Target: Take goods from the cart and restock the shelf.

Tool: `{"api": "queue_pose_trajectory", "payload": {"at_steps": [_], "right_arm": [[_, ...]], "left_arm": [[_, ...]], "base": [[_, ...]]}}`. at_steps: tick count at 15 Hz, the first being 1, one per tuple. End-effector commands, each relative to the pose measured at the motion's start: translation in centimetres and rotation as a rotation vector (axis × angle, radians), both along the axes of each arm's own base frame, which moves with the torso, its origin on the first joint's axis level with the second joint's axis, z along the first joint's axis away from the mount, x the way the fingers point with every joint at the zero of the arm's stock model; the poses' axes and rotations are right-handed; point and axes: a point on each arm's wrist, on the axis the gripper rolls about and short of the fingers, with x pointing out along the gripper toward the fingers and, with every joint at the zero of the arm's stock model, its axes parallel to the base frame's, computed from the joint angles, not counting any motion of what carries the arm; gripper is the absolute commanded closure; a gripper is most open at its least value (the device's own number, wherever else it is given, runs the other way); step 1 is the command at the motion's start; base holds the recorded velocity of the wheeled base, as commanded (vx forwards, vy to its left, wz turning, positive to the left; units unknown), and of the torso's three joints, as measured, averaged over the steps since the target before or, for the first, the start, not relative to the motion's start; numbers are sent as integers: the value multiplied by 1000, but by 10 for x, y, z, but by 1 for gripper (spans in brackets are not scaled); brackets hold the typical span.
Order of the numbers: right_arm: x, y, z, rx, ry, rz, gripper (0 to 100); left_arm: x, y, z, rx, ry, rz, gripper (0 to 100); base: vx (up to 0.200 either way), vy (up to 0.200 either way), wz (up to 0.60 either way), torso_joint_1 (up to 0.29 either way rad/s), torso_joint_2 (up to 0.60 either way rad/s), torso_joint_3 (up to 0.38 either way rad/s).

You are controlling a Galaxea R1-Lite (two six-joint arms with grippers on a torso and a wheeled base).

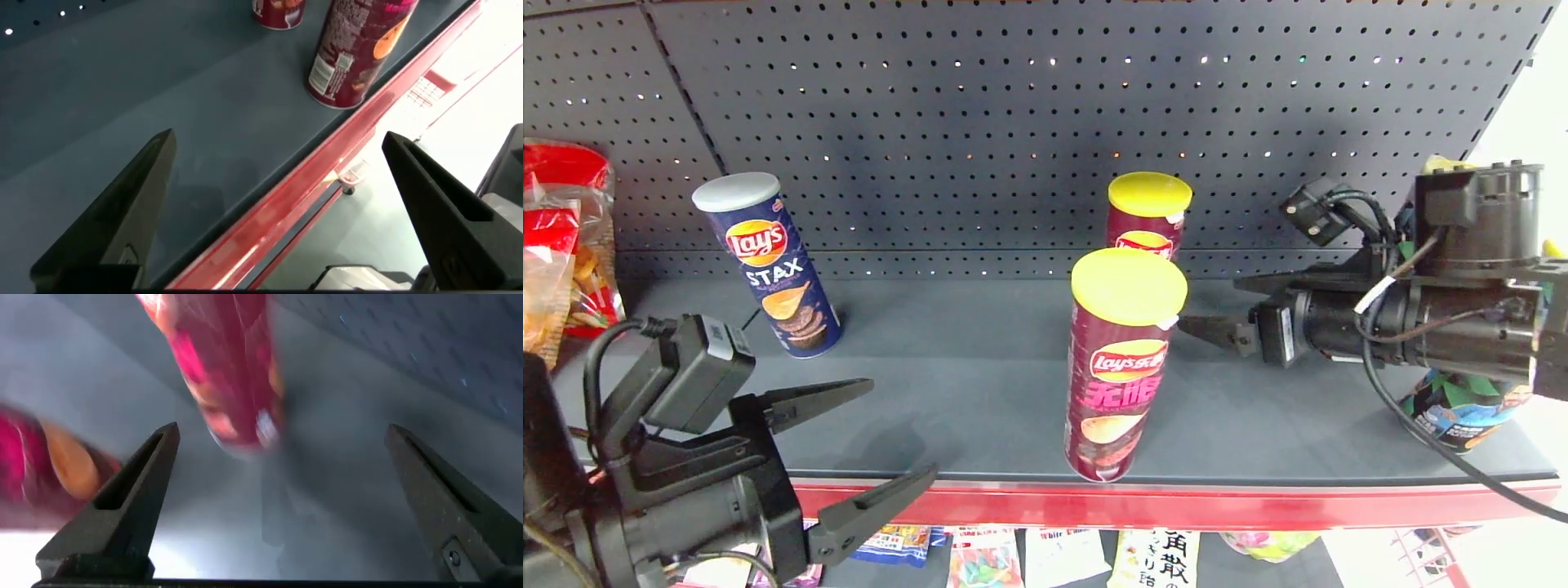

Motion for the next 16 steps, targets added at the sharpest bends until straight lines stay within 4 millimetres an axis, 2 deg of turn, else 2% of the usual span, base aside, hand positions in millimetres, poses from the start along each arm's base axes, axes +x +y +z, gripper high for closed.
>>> {"api": "queue_pose_trajectory", "payload": {"at_steps": [1,7,9,16], "right_arm": [[-33,-20,6,11,-29,-23,0],[-127,-48,-2,48,-114,46,0],[-150,-59,-5,67,-156,42,0],[-171,-89,10,99,-296,-194,0]], "left_arm": [[13,-8,-3,18,25,-7,0],[28,-24,-24,98,90,-51,0],[34,-31,-28,114,106,-70,0],[66,-58,-35,139,120,-95,0]], "base": [[0,0,0,0,0,0],[0,0,0,0,0,0],[0,0,0,0,0,0],[0,0,0,0,0,0]]}}
